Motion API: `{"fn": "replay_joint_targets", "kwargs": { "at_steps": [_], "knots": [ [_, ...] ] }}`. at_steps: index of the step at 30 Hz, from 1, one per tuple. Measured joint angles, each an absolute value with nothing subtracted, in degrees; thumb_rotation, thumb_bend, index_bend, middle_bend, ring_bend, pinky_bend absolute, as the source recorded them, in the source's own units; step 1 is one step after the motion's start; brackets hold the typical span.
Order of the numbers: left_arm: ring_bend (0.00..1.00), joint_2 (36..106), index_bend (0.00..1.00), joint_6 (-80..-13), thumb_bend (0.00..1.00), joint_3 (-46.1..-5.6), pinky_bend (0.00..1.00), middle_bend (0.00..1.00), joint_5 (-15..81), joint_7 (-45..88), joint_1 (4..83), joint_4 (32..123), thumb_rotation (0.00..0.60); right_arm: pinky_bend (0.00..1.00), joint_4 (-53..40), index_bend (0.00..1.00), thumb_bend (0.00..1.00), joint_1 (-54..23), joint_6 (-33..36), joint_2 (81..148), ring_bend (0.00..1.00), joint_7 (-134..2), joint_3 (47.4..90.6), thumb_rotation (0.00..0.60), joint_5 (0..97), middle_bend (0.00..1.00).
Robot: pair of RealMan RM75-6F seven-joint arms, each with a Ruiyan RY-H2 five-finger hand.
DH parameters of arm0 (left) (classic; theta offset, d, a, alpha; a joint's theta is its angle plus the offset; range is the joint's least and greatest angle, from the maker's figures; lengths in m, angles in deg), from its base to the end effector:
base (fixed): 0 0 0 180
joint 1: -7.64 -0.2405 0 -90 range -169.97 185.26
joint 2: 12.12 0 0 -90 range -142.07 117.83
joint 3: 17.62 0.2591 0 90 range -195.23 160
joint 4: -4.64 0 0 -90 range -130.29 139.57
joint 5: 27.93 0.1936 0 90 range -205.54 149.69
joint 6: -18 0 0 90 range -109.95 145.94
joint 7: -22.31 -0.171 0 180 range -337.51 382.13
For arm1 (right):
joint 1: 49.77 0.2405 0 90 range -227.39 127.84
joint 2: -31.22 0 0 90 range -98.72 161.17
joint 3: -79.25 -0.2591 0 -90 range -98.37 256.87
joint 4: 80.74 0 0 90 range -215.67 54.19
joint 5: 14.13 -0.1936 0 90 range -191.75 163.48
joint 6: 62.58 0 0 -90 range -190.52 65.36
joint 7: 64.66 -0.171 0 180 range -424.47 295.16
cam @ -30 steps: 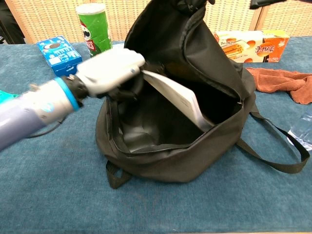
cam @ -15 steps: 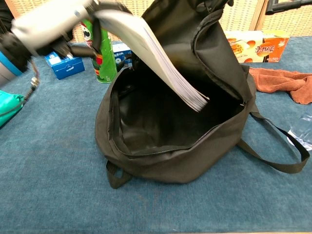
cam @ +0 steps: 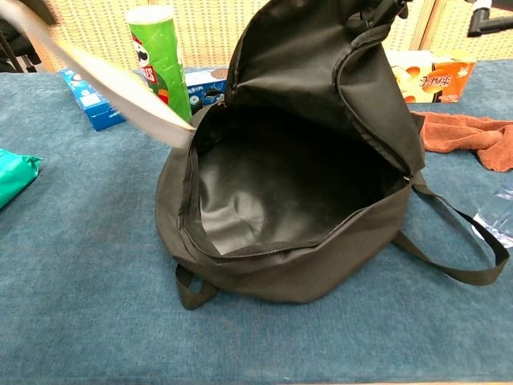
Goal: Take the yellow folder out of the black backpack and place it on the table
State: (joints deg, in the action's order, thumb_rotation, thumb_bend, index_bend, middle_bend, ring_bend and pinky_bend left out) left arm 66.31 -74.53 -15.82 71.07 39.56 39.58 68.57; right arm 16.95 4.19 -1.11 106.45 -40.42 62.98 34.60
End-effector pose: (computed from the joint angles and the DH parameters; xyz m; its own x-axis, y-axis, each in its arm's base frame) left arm -0.2085 0.3221 0.1237 0.3120 -0.1523 0.9378 0.6986 -0.6322 -0.3351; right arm -0.0663 -0.4116 0.0873 0.3747 -0.0816 0.9236 -0.8788 -0.3487 0.3257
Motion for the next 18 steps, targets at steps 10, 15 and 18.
{"fn": "replay_joint_targets", "kwargs": {
  "at_steps": [10, 15, 18],
  "knots": [
    [0.36, 71.22, 0.69, -71.94, 1.0, -16.04, 0.36, 0.54, 64.09, 46.87, 33.77, 49.88, 0.6, 0.66, 18.69, 0.65, 0.57, 2.76, -1.91, 106.56, 0.67, -41.36, 64.73, 0.6, 36.6, 0.7],
    [0.0, 75.6, 0.23, -66.61, 0.96, -16.39, 0.14, 0.01, 60.96, 50.62, 31.82, 42.4, 0.6, 0.66, 19.58, 0.65, 0.56, 2.43, -2.54, 107.5, 0.67, -41.54, 65.67, 0.6, 37.52, 0.7],
    [0.0, 75.07, 0.03, -63.04, 0.88, -16.07, 0.06, 0.0, 60.17, 51.45, 31.16, 43.3, 0.6, 0.66, 20.14, 0.64, 0.32, 2.18, -2.79, 107.9, 0.64, -41.9, 66.06, 0.6, 38.27, 0.65]
  ]
}}
